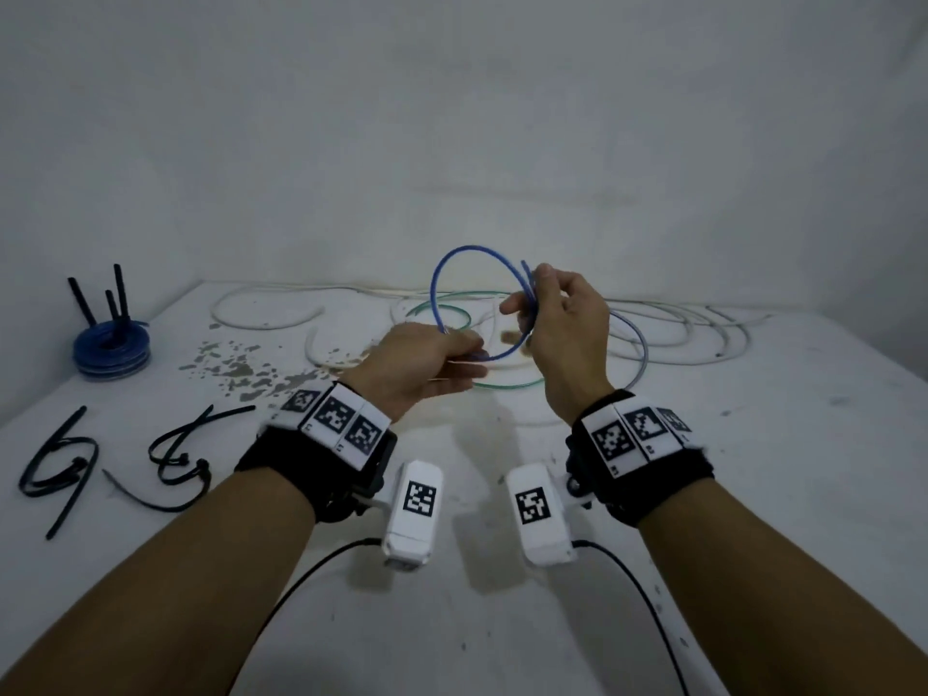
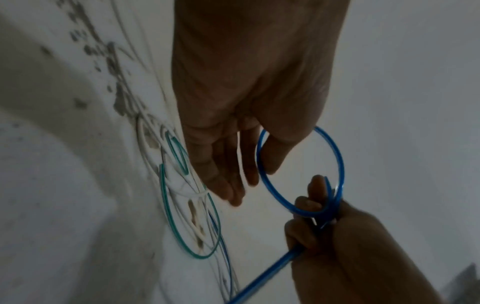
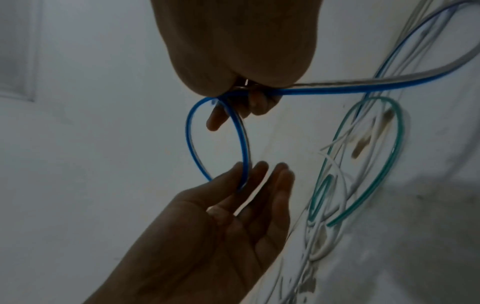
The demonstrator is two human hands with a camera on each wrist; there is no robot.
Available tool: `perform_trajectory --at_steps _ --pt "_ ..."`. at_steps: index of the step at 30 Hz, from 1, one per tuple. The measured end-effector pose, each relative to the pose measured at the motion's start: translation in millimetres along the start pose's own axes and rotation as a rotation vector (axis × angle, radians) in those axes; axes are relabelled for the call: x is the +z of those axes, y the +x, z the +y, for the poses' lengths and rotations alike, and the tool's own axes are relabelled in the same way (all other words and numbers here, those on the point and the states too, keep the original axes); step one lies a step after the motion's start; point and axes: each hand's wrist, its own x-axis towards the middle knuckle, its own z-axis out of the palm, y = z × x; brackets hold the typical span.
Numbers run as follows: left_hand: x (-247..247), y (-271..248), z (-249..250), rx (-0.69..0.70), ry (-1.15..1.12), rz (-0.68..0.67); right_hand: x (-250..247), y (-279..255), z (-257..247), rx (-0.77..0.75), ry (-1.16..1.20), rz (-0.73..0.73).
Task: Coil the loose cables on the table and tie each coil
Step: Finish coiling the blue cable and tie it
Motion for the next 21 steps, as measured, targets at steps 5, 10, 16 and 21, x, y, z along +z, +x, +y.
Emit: perform_trajectory --at_steps 5,10,16,21 --pt "-6 9 6 0.259 -0.018 -0.006 -9 12 14 -0.140 -0.293 -0.077" --pt "7 17 3 0.420 0.279 -0.070 -7 14 18 -0.187 -0.396 -0.197" --pt "10 33 8 0.447 0.371 0.019 -10 35 13 -0.236 -0.453 -0.219" --pt "-10 49 11 0.387 0.389 0.044 -36 75 11 -0.310 -0.677 -0.044"
